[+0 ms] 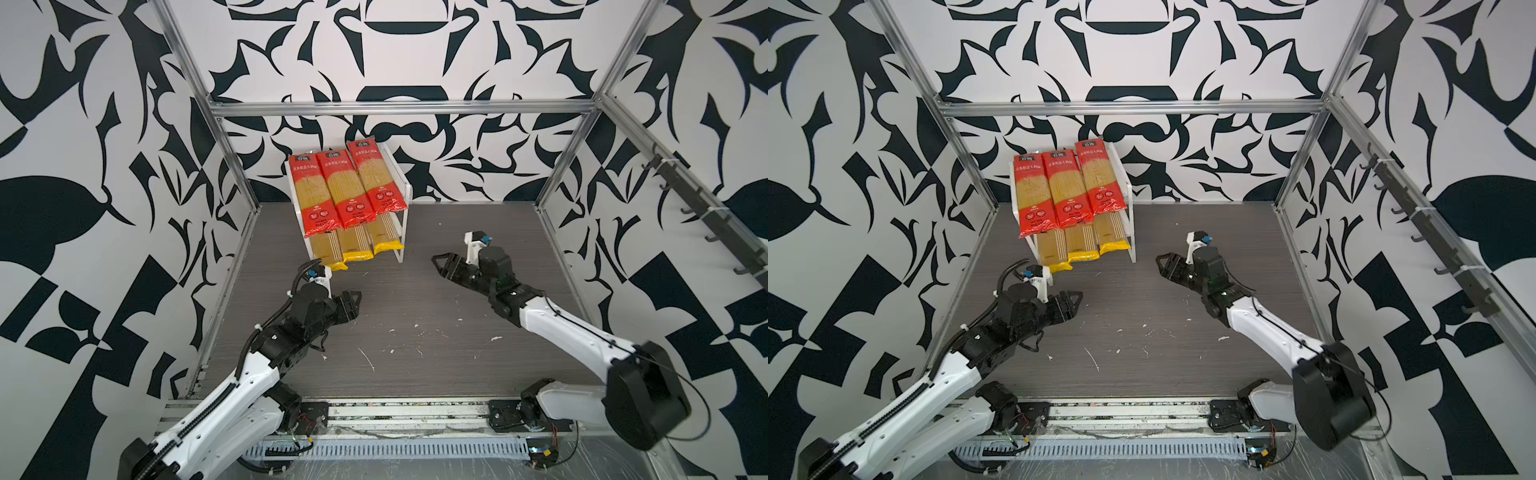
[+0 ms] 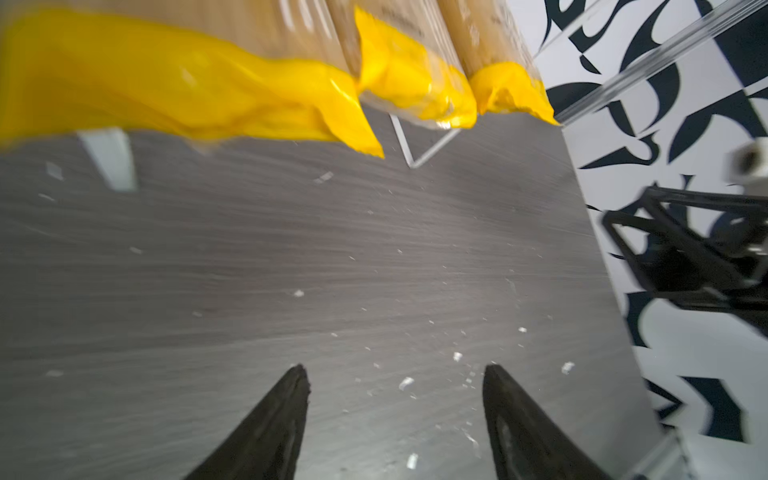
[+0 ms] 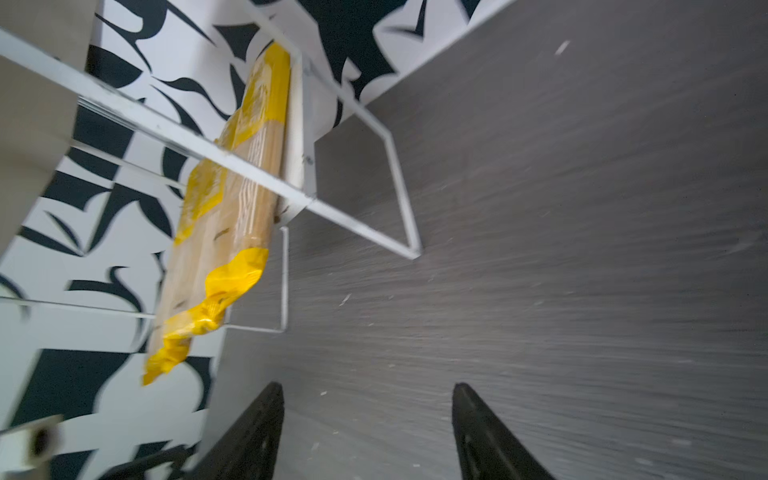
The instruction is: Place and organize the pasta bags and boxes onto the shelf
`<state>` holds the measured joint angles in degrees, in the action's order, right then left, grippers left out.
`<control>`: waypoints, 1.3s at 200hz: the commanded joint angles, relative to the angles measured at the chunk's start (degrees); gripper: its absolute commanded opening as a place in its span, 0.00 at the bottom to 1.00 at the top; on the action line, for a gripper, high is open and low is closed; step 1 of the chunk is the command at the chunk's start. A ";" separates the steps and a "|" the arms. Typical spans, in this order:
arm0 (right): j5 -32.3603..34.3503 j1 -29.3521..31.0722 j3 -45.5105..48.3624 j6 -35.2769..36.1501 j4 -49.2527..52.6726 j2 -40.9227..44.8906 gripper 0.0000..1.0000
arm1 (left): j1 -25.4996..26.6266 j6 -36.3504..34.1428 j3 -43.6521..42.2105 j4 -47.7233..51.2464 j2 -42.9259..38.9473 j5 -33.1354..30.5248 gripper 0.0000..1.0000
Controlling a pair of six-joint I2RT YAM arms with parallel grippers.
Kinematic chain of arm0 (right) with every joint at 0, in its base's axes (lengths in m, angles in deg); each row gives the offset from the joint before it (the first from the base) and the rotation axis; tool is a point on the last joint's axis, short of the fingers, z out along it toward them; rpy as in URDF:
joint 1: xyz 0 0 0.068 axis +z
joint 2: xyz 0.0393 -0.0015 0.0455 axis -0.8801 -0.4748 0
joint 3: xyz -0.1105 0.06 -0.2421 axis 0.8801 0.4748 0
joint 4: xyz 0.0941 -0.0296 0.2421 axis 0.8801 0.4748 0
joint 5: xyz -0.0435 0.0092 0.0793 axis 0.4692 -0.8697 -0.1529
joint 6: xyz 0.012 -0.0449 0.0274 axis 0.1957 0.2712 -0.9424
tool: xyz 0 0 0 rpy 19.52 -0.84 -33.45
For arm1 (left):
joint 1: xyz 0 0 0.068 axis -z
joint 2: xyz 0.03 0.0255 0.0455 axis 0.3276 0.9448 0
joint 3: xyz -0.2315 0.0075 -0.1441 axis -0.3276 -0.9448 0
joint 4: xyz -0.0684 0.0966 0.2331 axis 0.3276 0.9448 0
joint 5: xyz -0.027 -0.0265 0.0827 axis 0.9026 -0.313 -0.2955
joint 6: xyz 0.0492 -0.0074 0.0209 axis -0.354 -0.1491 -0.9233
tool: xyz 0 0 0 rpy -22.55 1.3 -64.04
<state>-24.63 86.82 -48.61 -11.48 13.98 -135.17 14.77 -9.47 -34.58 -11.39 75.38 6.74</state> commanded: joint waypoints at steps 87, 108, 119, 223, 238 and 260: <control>38.50 -13.75 18.70 29.41 -12.95 7.78 0.75 | -11.89 -26.92 -13.70 -24.37 -5.24 -35.54 0.84; 39.42 -15.19 21.90 32.79 -23.15 4.54 0.75 | -17.57 -25.54 -16.95 -32.32 -1.11 -34.42 0.84; 38.85 -16.20 23.45 33.76 -28.31 2.48 0.74 | -20.51 -25.13 -19.26 -38.02 1.82 -33.56 0.84; 29.07 -19.46 29.87 36.78 -56.66 -15.98 0.74 | -34.26 -26.43 -18.51 -71.34 34.09 -20.09 0.89; 27.61 -19.70 30.05 37.01 -58.48 -18.00 0.75 | -34.78 -26.47 -19.39 -79.32 39.94 -21.02 0.89; 28.42 -19.74 31.40 37.82 -66.78 -22.37 0.76 | -34.77 -27.59 -19.48 -80.49 41.09 -18.89 0.89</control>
<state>5.09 67.33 -18.49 24.58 -41.93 -154.88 -19.59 -35.48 -54.04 -84.28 116.05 -14.90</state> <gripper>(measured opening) 0.755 0.890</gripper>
